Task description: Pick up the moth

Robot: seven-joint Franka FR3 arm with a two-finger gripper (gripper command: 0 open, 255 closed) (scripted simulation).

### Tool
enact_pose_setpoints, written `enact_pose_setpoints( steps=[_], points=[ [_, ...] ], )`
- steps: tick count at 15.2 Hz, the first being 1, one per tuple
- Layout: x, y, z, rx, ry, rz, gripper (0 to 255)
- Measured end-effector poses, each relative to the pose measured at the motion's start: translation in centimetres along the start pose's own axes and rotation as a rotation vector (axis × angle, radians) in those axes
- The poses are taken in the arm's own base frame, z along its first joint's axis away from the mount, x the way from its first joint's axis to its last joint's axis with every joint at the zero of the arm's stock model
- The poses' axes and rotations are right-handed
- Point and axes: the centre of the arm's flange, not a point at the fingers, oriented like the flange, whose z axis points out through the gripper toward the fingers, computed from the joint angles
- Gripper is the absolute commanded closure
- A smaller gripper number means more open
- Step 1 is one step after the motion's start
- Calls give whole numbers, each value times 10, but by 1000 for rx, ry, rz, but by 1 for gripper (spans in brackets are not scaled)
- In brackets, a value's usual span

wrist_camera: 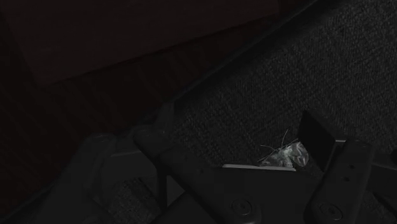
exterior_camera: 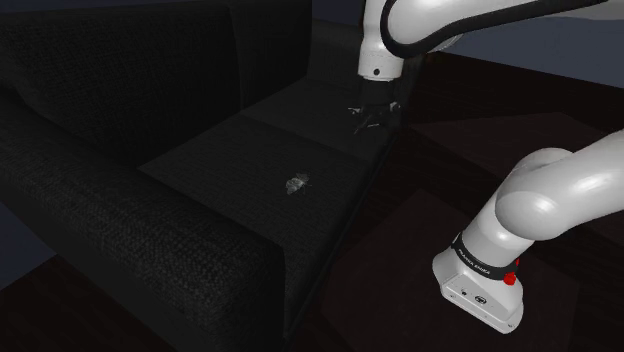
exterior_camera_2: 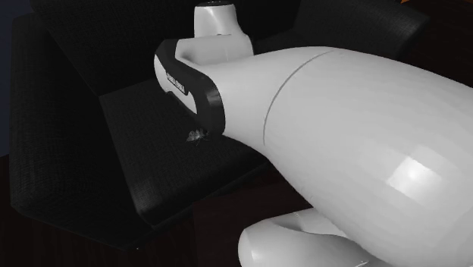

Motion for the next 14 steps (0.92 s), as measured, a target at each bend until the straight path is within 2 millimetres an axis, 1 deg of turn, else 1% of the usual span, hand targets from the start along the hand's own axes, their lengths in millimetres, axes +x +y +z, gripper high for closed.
enact_pose_setpoints(
  steps=[4,6,7,10,13,14],
  points=[
    [23,-26,30,5,28,115,0],
    [37,-44,43,8,42,171,0],
    [48,-53,47,10,49,199,0],
    [71,-74,71,14,69,284,0],
    [96,-92,88,19,90,368,0],
    [107,-97,95,21,96,397,0]
  ],
)
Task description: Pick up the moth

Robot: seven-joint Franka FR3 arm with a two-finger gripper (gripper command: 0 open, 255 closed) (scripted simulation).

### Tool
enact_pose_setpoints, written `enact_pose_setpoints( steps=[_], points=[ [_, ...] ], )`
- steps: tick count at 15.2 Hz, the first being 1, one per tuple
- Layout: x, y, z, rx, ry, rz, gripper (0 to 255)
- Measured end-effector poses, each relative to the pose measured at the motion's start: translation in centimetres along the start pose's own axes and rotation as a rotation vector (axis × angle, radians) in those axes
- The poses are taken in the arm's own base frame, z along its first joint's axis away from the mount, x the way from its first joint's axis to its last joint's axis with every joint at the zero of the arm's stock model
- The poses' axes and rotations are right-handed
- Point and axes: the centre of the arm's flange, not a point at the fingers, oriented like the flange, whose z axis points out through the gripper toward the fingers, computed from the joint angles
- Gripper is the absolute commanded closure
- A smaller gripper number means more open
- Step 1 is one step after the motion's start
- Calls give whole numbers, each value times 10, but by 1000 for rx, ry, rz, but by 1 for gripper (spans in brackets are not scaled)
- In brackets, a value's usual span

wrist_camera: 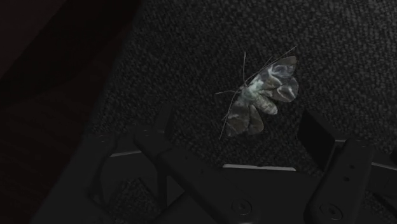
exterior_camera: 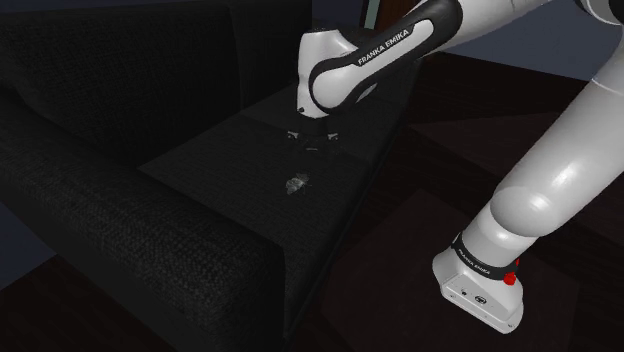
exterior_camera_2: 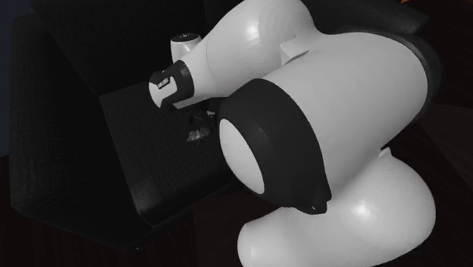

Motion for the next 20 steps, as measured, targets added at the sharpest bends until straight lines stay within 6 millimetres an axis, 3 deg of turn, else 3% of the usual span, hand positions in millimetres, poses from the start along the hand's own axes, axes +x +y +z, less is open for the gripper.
enact_pose_setpoints(
  steps=[4,11,12,20],
  points=[
    [20,-24,31,5,22,92,0],
    [23,-30,66,7,25,105,0],
    [23,-30,69,7,25,105,255],
    [23,-29,71,7,25,105,255]
  ],
)
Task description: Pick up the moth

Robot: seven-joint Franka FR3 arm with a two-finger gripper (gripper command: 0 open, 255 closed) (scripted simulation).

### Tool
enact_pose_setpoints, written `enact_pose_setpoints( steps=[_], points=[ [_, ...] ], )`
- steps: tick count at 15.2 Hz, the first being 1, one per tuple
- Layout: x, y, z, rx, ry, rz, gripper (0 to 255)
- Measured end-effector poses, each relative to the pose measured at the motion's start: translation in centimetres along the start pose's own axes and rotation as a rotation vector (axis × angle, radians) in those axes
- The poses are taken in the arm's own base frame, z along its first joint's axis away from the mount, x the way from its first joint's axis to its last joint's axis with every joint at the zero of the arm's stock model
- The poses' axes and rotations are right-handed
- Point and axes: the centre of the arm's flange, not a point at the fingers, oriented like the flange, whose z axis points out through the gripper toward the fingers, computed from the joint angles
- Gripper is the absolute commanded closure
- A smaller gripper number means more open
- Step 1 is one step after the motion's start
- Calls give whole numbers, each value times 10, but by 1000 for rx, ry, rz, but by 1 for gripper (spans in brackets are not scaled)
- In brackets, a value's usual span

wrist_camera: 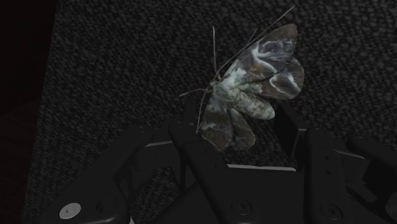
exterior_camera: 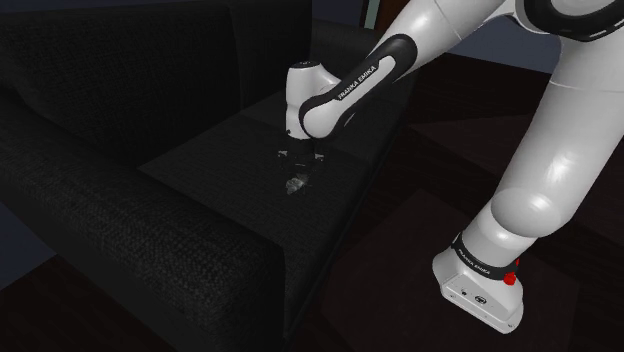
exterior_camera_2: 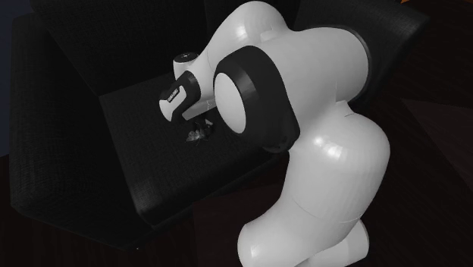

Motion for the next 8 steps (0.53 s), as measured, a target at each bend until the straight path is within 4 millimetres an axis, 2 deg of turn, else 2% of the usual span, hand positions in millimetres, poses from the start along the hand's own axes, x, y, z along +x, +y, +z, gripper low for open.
enact_pose_setpoints(
  steps=[3,8],
  points=[
    [1,0,-3,0,0,0,255],
    [0,2,-28,0,0,0,255]
  ],
)
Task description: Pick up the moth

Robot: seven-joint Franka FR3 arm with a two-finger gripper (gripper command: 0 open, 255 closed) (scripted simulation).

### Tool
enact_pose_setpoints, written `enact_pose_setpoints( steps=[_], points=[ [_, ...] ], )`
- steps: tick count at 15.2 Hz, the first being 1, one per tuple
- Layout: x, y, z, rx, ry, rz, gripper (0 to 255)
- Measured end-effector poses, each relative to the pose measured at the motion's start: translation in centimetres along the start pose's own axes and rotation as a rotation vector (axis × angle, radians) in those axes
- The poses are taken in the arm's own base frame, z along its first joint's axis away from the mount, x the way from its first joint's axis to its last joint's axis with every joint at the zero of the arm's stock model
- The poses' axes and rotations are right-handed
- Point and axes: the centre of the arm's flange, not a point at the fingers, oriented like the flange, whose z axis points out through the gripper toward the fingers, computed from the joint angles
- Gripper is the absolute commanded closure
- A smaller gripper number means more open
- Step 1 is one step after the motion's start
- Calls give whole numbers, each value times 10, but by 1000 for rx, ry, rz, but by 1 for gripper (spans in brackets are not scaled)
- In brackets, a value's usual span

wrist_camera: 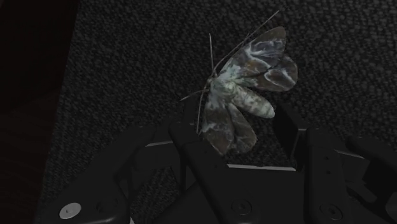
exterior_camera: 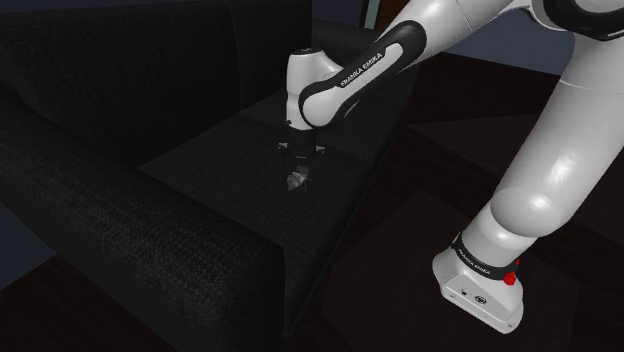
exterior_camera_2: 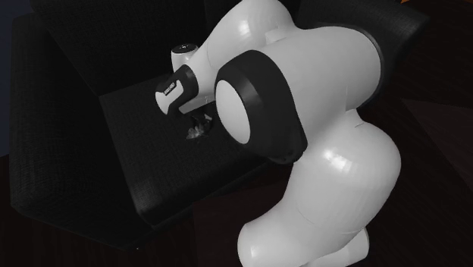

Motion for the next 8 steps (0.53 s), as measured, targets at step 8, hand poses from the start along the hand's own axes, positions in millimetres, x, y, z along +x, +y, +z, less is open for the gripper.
enact_pose_setpoints(
  steps=[8],
  points=[
    [-1,0,-41,0,0,0,255]
  ],
)
